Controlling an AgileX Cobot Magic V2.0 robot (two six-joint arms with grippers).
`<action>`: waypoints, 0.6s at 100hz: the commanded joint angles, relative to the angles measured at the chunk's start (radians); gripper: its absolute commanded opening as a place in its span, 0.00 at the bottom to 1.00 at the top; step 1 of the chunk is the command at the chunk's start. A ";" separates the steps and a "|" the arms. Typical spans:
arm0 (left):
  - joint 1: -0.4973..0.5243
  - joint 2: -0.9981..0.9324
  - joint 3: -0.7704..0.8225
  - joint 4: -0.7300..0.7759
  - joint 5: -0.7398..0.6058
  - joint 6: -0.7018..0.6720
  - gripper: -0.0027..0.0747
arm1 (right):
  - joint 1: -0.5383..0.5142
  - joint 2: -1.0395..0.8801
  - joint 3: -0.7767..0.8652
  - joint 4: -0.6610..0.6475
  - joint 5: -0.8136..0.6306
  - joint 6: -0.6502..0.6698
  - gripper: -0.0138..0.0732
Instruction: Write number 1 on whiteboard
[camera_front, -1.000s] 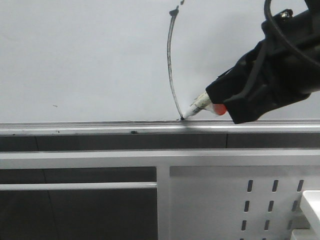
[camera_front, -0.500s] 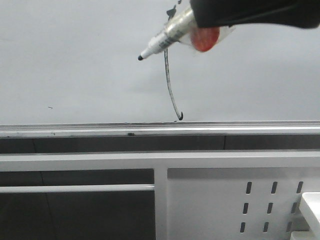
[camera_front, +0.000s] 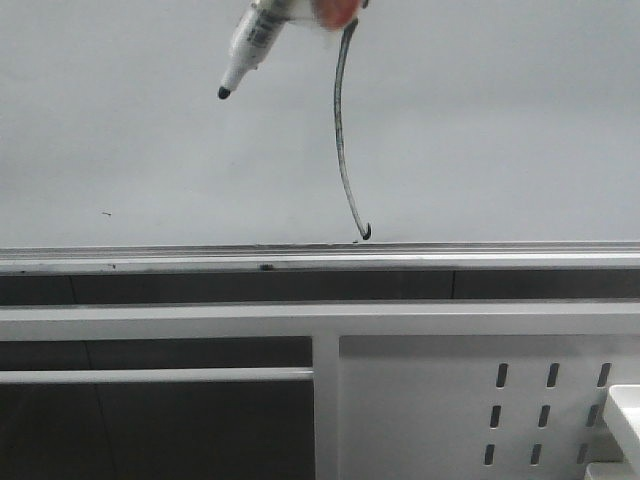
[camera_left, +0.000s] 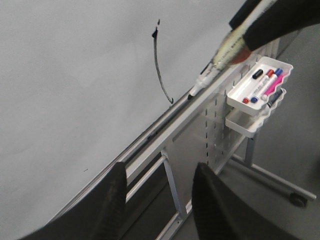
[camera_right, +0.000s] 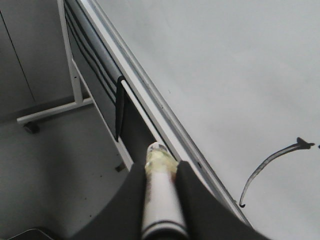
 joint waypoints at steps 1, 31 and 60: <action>0.001 0.062 -0.058 -0.088 -0.022 0.102 0.42 | 0.018 0.028 -0.096 0.035 -0.007 -0.020 0.10; 0.001 0.153 -0.076 -0.214 0.022 0.223 0.42 | 0.143 0.101 -0.200 0.036 -0.004 -0.101 0.10; 0.001 0.153 -0.076 -0.218 0.023 0.230 0.42 | 0.181 0.110 -0.200 0.107 -0.077 -0.140 0.10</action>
